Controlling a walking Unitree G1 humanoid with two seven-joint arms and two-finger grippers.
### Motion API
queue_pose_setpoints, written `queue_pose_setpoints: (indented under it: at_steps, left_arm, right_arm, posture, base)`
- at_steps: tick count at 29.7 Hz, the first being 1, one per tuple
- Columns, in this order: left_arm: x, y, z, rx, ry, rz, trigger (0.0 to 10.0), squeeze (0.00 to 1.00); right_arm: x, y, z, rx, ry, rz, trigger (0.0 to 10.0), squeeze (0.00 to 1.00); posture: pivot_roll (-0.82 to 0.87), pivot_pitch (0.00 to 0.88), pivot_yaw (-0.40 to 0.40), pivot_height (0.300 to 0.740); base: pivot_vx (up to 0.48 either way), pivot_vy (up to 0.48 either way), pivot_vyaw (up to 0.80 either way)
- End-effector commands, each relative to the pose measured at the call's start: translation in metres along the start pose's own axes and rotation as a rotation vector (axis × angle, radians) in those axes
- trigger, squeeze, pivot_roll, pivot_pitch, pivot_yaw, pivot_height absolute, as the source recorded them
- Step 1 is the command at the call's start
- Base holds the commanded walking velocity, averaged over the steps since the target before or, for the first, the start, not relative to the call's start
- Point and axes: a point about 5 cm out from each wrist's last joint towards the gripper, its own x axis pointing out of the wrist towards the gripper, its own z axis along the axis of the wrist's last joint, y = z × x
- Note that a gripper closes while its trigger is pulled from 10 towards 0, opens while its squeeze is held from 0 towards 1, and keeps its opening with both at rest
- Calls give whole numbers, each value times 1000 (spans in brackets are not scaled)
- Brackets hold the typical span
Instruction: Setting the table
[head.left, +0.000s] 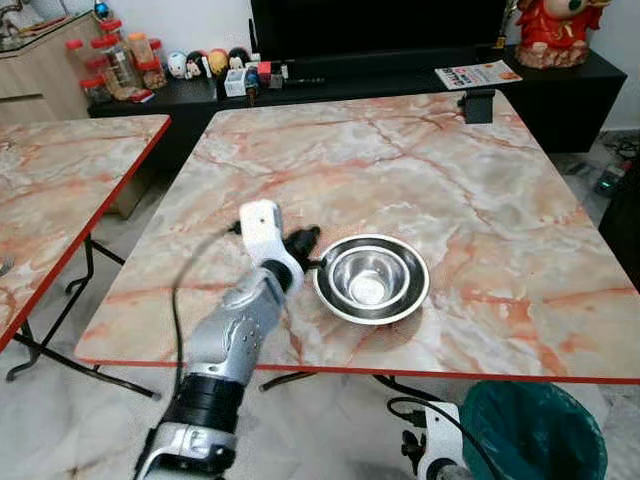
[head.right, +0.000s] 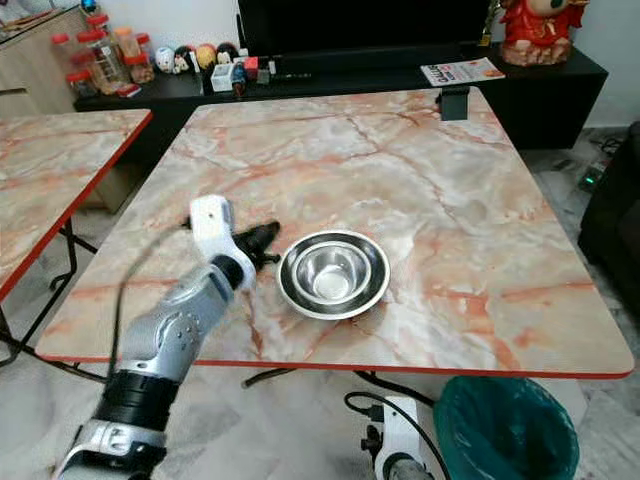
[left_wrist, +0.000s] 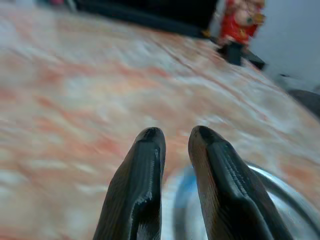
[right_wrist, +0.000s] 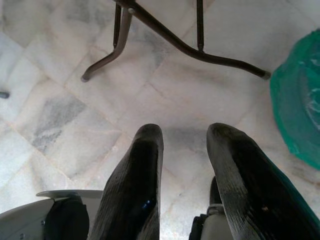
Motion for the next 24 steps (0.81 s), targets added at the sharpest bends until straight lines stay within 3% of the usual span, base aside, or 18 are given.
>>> queue_pose_setpoints:
  at_steps: [1, 2, 7, 10, 14, 18, 24]
  left_arm:
    - [-5, 14, -3, 110, -28, 55, 10000, 0]
    - [-7, 20, -4, 167, -41, 82, 10000, 0]
    - [-13, 39, -7, 258, -97, 153, 10000, 0]
    - [-16, 47, -21, 239, -94, 183, 10000, 0]
    - [-18, 44, -32, 251, -77, 169, 10000, 0]
    - [-16, 33, -34, 226, -111, 143, 10000, 0]
    - [-12, 30, -32, 209, -134, 138, 10000, 0]
  right_arm:
    - [1, 4, 2, 8, -9, 12, 10000, 0]
    - [1, 4, 3, 9, -11, 12, 10000, 0]
    - [1, 4, 3, 7, -15, 16, 10000, 0]
    - [1, 4, 3, 4, -17, 19, 10000, 0]
    - [1, 4, 4, 1, -19, 20, 10000, 0]
    - [1, 3, 5, -4, -20, 20, 10000, 0]
    - [1, 2, 6, -10, -21, 19, 10000, 0]
  posture:
    - [-19, 3, 125, 740]
    - [-19, 0, 124, 740]
    - [-17, 0, 124, 740]
    - [-23, 0, 123, 740]
    - [-26, 0, 123, 740]
    - [-24, 0, 116, 740]
    - [-24, 0, 115, 740]
  base:
    - [0, 0, 0]
    - [0, 0, 0]
    - [0, 0, 0]
    - [0, 0, 0]
    - [0, 0, 0]
    - [0, 0, 0]
    - [0, 0, 0]
